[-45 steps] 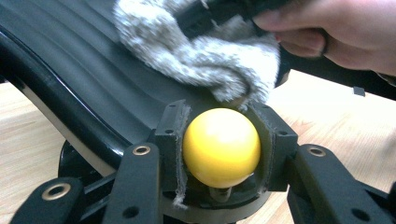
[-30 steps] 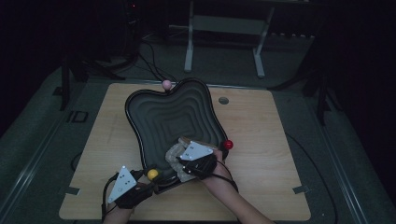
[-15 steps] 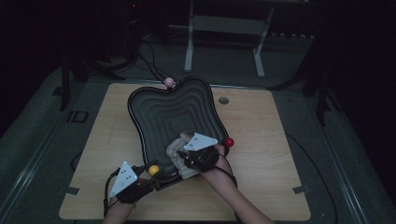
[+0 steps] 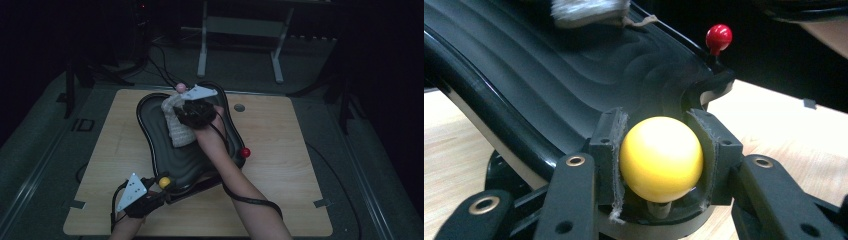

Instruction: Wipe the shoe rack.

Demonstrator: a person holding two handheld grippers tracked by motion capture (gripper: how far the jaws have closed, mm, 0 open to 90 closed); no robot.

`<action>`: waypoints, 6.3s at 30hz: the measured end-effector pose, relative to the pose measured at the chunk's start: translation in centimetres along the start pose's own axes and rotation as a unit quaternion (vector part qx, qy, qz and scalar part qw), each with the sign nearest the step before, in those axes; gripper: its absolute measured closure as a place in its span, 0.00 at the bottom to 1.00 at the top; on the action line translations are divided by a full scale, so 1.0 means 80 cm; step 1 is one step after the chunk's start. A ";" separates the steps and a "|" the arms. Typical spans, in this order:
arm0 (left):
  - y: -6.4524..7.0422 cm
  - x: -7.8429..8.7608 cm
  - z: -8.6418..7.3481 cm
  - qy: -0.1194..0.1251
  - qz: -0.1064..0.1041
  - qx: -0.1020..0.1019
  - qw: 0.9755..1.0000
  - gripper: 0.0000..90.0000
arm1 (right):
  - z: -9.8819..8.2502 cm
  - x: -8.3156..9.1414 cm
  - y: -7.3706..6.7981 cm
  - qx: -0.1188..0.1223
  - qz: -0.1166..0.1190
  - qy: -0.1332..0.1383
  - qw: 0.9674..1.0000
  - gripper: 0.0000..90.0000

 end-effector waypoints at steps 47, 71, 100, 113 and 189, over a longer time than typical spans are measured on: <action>0.000 -0.001 -0.001 0.006 0.011 -0.005 1.000 0.66 | -0.120 0.042 -0.100 0.065 0.056 -0.016 0.996 0.73; 0.000 -0.001 0.000 0.005 0.009 -0.006 1.000 0.66 | -0.162 0.076 -0.095 0.067 0.076 -0.038 0.994 0.74; 0.000 -0.001 0.000 0.005 0.005 -0.004 1.000 0.66 | 0.016 -0.025 0.003 0.034 -0.001 -0.014 0.999 0.72; 0.000 -0.001 -0.001 0.001 0.001 -0.008 1.000 0.66 | 0.001 -0.041 -0.023 0.033 0.001 -0.019 0.999 0.72; -0.001 0.008 -0.064 -0.058 0.011 -0.030 0.998 0.58 | -0.130 0.051 -0.129 0.114 0.101 -0.019 0.988 0.73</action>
Point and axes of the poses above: each handheld gripper's, and its own axes: x roughly backward along the jaws, z roughly out of its top, y roughly to its right, the point moved 10 cm from there along -x, roughly forward along the jaws, and after that the axes turned 11 degrees about x, right-handed, at the moved point
